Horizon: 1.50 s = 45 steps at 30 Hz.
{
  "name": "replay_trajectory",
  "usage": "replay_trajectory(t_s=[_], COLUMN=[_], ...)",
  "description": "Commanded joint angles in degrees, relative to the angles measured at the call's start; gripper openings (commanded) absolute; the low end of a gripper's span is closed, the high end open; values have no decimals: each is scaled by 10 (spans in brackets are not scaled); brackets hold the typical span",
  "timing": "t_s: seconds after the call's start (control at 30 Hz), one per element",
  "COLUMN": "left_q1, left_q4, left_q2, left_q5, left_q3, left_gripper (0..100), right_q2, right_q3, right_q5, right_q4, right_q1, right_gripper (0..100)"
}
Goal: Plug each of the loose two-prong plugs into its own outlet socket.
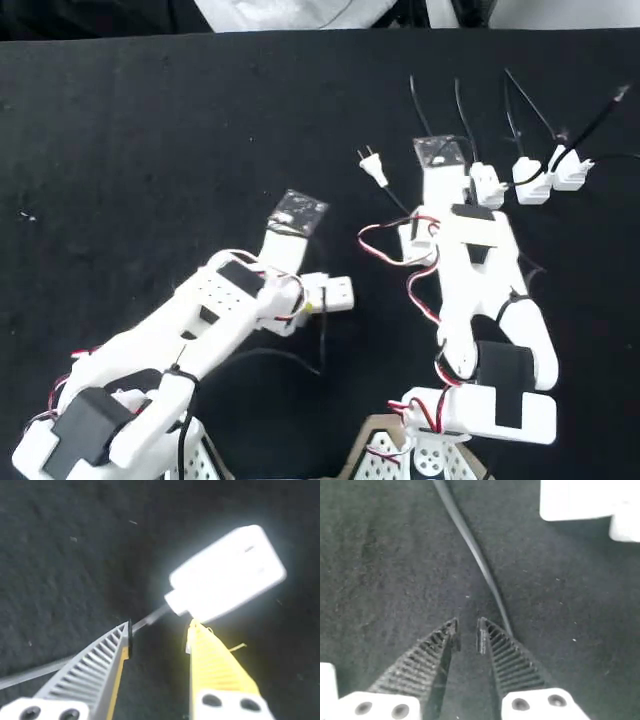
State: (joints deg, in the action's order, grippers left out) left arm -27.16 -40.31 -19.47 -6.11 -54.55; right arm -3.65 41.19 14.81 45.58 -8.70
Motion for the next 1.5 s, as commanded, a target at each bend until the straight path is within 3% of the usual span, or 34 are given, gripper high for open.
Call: replay_trajectory(t_s=[0.0, 0.37, 0.5, 0.63, 0.73, 0.8, 0.9, 1.03, 1.3, 1.47], left_q1=[15, 100, 99, 105, 106, 113, 145, 180, 185, 186], left_q4=[56, 1, -13, -91, -164, -175, -160, -127, 25, 29], left_q2=[-3, -5, -10, -11, -11, -10, -10, -6, -4, -10], left_q5=[-7, -3, -3, -3, -3, -3, -3, -5, -8, -8], left_q3=[-15, -18, -12, 42, 87, 96, 97, 93, 0, -7], left_gripper=[192, 192, 191, 188, 188, 188, 165, 23, 30, 30], right_q2=[-1, -1, 0, 0, -5, -6, -6, -6, -6, -6], right_q3=[-11, -7, 12, 26, 36, 36, 37, 43, 49, 49], right_q5=[-5, -5, 1, 1, 1, 1, 2, 2, -4, -4], right_q4=[-8, -9, -9, -6, -9, -9, -8, 15, 27, 40], right_q1=[-13, -7, 47, 78, 80, 81, 83, 121, 158, 208], right_gripper=[67, 67, 67, 66, 7, 10, 11, 11, 11, 11])
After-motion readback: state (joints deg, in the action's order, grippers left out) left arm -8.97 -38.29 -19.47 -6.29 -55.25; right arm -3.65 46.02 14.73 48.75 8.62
